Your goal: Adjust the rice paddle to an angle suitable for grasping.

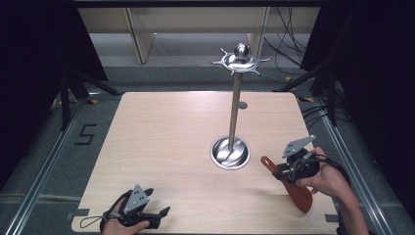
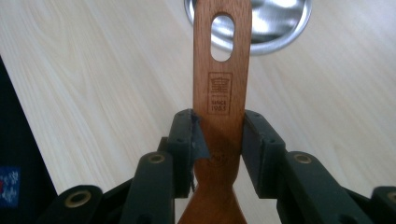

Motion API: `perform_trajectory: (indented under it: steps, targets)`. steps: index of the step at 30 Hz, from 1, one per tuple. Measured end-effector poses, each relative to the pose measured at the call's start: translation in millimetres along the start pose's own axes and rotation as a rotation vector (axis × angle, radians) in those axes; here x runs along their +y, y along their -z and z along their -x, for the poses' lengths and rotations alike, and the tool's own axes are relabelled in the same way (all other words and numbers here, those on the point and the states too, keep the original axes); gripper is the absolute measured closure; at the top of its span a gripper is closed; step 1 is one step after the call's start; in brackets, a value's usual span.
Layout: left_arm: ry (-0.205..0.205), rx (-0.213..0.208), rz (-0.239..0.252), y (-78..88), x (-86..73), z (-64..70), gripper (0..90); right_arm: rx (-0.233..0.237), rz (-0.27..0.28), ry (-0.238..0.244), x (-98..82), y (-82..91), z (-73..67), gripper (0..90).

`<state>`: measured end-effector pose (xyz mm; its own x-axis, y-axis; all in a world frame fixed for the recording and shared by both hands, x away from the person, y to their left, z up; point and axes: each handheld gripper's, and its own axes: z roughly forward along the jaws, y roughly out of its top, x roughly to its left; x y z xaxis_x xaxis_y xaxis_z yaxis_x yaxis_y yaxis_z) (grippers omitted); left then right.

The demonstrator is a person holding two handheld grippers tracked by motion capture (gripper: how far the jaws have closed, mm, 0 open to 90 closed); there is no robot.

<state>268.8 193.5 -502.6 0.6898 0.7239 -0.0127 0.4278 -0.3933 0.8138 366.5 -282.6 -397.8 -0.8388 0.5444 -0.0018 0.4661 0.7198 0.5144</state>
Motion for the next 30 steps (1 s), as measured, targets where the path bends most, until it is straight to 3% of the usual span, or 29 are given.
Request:
perform_trajectory:
  steps: [1, 3, 4, 5, 6, 7, 8, 9, 10, 11, 12, 13, 14, 16, 19, 20, 21, 23, 24, 25, 26, 27, 28, 30]
  targets:
    - [0.0, 0.0, 0.0, 0.0, 0.0, 0.0, 16.2, 0.015, 0.015, -0.009, 0.6, -0.3, -1.4, 67.1]
    - [-0.001, 0.004, 0.0, 0.6, -0.3, -0.8, 16.2, -0.007, 0.023, -0.028, 1.7, 3.3, -3.3, 67.1]
    - [-0.036, 0.002, 0.006, 0.6, 0.3, -3.8, 16.1, -0.007, 0.04, -0.01, 3.8, 9.4, -2.7, 67.1]
    - [-0.036, 0.002, 0.006, 0.6, 0.3, -3.8, 16.1, -0.007, 0.04, -0.01, 3.8, 9.4, -2.7, 67.1]
    - [-0.037, 0.007, 0.006, 0.9, 0.5, -4.3, 16.1, -0.034, 0.115, -0.028, 5.7, 17.4, -2.6, 67.1]
    - [-0.037, 0.007, 0.006, 0.9, 0.5, -4.3, 16.2, -0.034, 0.115, -0.028, 5.7, 17.4, -2.6, 67.1]
    - [-0.03, 0.004, 0.007, 0.1, 0.3, -3.8, 16.1, -0.08, 0.193, -0.047, 7.2, 28.6, 0.8, 67.1]
    - [-0.03, 0.004, 0.007, 0.1, 0.3, -3.8, 16.1, -0.08, 0.193, -0.047, 7.2, 28.6, 0.8, 67.1]
    - [-0.057, 0.008, 0.001, 1.2, 0.9, -4.9, 16.1, -0.08, 0.242, -0.074, 8.3, 40.6, 3.8, 67.1]
    - [-0.057, 0.008, 0.001, 1.2, 0.9, -4.9, 16.1, -0.08, 0.242, -0.074, 8.3, 40.6, 3.8, 67.1]
    - [-0.006, -0.001, 0.001, 1.0, -0.4, -1.3, 16.1, -0.099, 0.274, -0.077, 9.1, 44.2, 4.7, 67.1]
    - [-0.031, 0.005, -0.024, 2.5, -0.3, -3.2, 16.1, -0.094, 0.277, -0.078, 10.1, 47.7, 4.0, 67.1]
    - [-0.042, 0.002, 0.007, 0.4, 0.3, -4.1, 16.1, -0.103, 0.312, -0.051, 12.4, 52.4, 6.1, 67.1]
    - [-0.042, 0.006, 0.003, 0.9, 0.6, -4.3, 16.1, -0.101, 0.331, -0.071, 14.2, 55.9, 4.5, 67.1]
    - [-0.03, 0.008, 0.007, 0.7, 0.2, -4.1, 16.1, -0.086, 0.335, -0.06, 16.2, 59.1, 4.2, 67.1]
    - [0.023, 0.006, 0.02, -0.5, -0.8, -1.2, 16.1, -0.09, 0.353, -0.06, 16.9, 59.7, 4.1, 67.1]
    - [0.018, 0.007, 0.01, 0.2, -0.7, -1.8, 16.2, -0.089, 0.351, -0.046, 17.6, 61.3, 5.0, 67.1]
    - [0.008, 0.008, 0.013, 0.6, -0.5, -1.5, 16.2, -0.096, 0.361, -0.062, 18.3, 62.6, 3.7, 67.1]
    - [-0.021, 0.008, 0.009, 0.8, 0.0, -3.5, 16.2, -0.093, 0.368, -0.056, 19.2, 65.4, 3.8, 67.1]
    - [-0.021, 0.008, 0.009, 0.8, 0.0, -3.5, 16.2, -0.093, 0.368, -0.056, 19.2, 65.4, 3.8, 67.1]
    - [0.022, 0.007, 0.017, -0.1, -0.7, -0.9, 16.2, -0.094, 0.38, -0.061, 20.6, 66.7, 3.3, 67.0]
    - [0.022, 0.007, 0.017, -0.1, -0.7, -0.9, 16.2, -0.094, 0.38, -0.061, 20.6, 66.7, 3.3, 67.0]
    - [-0.028, 0.008, 0.007, 0.9, 0.1, -3.8, 16.2, -0.097, 0.387, -0.055, 21.9, 68.0, 3.2, 67.1]
    - [-0.026, 0.007, 0.008, 0.6, 0.1, -3.8, 16.2, -0.095, 0.419, -0.044, 26.7, 70.8, 2.2, 67.1]
